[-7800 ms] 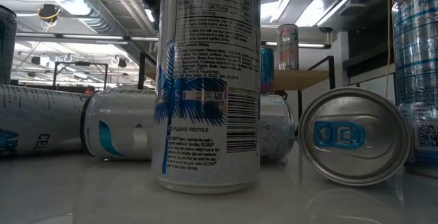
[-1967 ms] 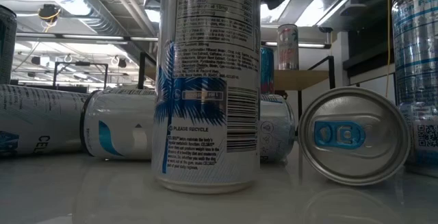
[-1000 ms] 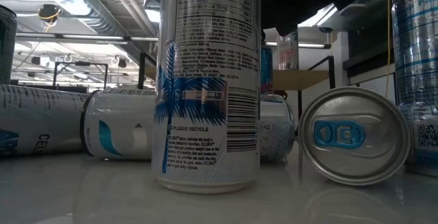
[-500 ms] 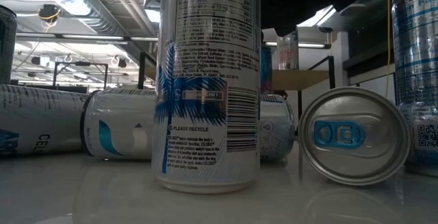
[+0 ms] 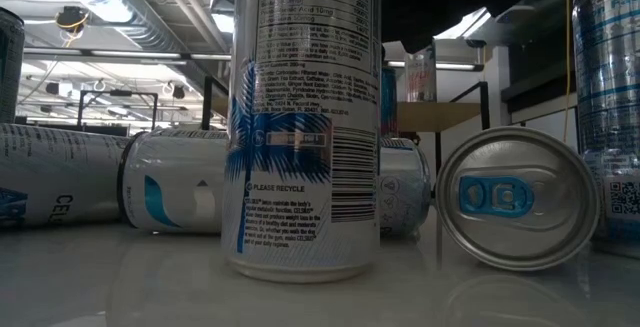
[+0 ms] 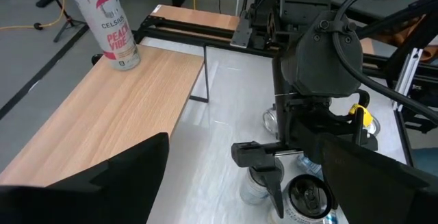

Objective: Sort soda cans
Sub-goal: Put the right white yellow soda can on the shelf and align with other white yellow soda cans

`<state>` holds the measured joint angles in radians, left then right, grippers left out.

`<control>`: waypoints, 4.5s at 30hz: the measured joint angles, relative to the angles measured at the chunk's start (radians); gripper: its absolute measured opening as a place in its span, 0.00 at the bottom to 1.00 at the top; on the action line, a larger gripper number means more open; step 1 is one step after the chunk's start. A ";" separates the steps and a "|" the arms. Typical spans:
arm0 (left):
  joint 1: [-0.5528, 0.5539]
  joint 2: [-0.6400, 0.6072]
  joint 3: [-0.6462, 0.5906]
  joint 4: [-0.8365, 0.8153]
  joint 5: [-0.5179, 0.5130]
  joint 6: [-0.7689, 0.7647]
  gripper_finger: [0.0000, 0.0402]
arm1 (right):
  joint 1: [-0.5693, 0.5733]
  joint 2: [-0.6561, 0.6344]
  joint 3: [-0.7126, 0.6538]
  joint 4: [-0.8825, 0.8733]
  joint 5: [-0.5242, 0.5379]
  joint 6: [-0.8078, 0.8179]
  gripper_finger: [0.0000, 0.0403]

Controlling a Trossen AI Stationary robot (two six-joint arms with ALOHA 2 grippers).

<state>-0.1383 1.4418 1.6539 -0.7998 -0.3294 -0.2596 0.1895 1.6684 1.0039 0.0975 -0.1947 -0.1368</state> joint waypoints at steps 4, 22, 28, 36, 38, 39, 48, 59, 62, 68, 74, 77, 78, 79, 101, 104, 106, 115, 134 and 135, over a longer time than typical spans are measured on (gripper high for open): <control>0.000 0.000 0.000 0.000 0.000 0.000 0.91 | 0.000 0.000 0.000 0.000 0.000 0.000 0.86; 0.000 0.000 0.000 -0.001 -0.001 0.005 0.91 | 0.000 -0.041 -0.005 -0.031 -0.001 0.053 0.65; 0.000 0.000 0.000 -0.005 -0.002 0.007 0.91 | 0.000 -0.141 -0.004 -0.091 -0.001 0.091 0.63; 0.000 0.000 0.000 -0.004 -0.002 0.007 0.91 | 0.000 -0.261 0.098 -0.278 0.002 0.112 0.64; 0.000 0.000 0.000 -0.004 -0.002 0.007 0.91 | 0.000 -0.274 0.151 -0.357 0.001 0.113 0.64; 0.000 0.000 0.000 -0.004 -0.002 0.008 0.91 | 0.000 -0.277 0.181 -0.394 0.002 0.113 0.64; 0.000 0.000 0.000 -0.004 -0.003 0.008 0.91 | 0.000 -0.287 0.444 -0.699 0.077 0.109 0.65; 0.003 0.000 0.000 -0.004 -0.028 0.061 0.91 | -0.011 -0.286 0.598 -0.839 0.226 0.106 0.65; 0.008 0.000 0.000 -0.004 -0.042 0.072 0.91 | -0.040 -0.286 0.605 -0.860 0.224 0.106 0.65; 0.024 0.000 0.000 -0.004 -0.048 0.087 0.91 | -0.150 -0.285 0.605 -0.860 0.199 0.105 0.65; 0.064 0.000 0.000 -0.004 -0.048 0.087 0.91 | -0.268 -0.269 0.606 -0.856 0.144 0.070 0.65; 0.085 0.000 0.000 -0.004 -0.048 0.088 0.91 | -0.316 -0.244 0.606 -0.856 0.112 0.051 0.65; 0.092 0.000 0.000 -0.004 -0.048 0.088 0.91 | -0.330 -0.234 0.606 -0.855 0.104 0.049 0.65; 0.098 0.000 0.000 -0.004 -0.048 0.088 0.91 | -0.344 -0.223 0.606 -0.855 0.095 0.049 0.65; 0.166 0.000 0.000 -0.004 -0.048 0.088 0.91 | -0.514 -0.015 0.607 -0.652 -0.053 -0.046 0.65; 0.174 0.000 0.000 -0.004 -0.048 0.088 0.91 | -0.512 -0.001 0.609 -0.640 -0.053 -0.054 0.65; 0.179 0.000 0.000 -0.005 -0.048 0.088 0.91 | -0.512 0.001 0.609 -0.632 -0.053 -0.056 0.65; 0.179 0.000 0.000 -0.008 -0.048 0.088 0.91 | -0.511 0.004 0.607 -0.607 -0.051 -0.055 0.65; 0.179 0.000 0.000 -0.008 -0.048 0.087 0.91 | -0.510 0.003 0.607 -0.613 -0.008 -0.051 0.65; 0.179 0.000 0.000 -0.008 -0.048 0.087 0.91 | -0.510 0.003 0.606 -0.613 -0.008 -0.051 0.65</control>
<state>0.0410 1.4414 1.6539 -0.8078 -0.3771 -0.1722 -0.3206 1.6714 1.6100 -0.5159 -0.2030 -0.1883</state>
